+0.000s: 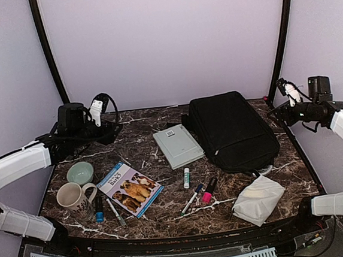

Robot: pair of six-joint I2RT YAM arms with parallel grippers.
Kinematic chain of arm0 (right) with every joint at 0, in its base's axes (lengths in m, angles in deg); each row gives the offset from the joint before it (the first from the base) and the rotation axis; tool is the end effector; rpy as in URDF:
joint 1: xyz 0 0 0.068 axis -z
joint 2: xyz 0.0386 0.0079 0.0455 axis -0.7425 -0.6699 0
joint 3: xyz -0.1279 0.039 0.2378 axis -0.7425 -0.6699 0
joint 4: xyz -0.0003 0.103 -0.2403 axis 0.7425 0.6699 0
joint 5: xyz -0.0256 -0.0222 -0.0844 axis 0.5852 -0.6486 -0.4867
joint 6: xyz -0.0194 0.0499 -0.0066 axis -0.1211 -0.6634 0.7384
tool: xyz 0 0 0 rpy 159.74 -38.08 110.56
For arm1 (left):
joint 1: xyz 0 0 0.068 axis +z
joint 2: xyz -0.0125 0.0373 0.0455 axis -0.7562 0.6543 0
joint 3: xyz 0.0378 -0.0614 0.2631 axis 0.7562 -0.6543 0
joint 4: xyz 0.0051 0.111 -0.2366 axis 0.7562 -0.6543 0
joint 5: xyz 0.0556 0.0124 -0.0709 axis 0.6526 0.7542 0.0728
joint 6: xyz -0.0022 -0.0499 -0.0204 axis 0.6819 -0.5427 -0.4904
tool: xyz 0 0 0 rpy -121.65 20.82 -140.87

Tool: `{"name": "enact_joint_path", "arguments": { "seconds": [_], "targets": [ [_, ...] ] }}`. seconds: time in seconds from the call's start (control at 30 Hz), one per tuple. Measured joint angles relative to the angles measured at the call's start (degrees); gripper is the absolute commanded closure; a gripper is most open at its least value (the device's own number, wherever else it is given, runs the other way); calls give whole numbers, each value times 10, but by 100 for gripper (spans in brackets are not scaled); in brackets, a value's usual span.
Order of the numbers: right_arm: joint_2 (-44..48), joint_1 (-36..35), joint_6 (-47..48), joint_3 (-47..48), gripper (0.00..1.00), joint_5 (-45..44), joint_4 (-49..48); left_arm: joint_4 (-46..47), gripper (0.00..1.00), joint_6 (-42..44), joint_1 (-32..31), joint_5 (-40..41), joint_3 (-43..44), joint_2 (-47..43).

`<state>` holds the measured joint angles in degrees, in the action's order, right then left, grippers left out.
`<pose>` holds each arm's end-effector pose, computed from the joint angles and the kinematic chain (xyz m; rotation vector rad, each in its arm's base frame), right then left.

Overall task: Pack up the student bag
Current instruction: Adjust the student bag at the center of the board.

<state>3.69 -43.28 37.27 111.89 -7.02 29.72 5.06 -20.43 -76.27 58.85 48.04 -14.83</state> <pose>0.2295 -0.0035 0.3197 -0.4804 2.0434 0.2441 0.2543 -0.1316 0.2983 0.4469 1.8461 -0.3651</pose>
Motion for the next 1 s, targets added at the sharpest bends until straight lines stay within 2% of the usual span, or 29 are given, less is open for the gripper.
{"name": "enact_joint_path", "arguments": {
  "seconds": [0.23, 0.4, 0.67, 0.83, 1.0],
  "targets": [
    [-7, -30, 121, -8, 39, 4, 70, -13, 53, -28, -90, -85, 17, 9],
    [-31, -89, 184, -28, 43, -2, 89, -34, 56, -77, -137, -108, 36, 61],
    [-106, -214, 215, -43, 47, -10, 75, -78, 53, -182, -160, -105, 73, 175],
    [-166, -294, 216, -28, 50, -19, 61, -87, 53, -227, -162, -103, 80, 206],
    [-204, -314, 223, -8, 50, -41, 55, -68, 53, -252, -163, -115, 80, 218]
  ]
}}
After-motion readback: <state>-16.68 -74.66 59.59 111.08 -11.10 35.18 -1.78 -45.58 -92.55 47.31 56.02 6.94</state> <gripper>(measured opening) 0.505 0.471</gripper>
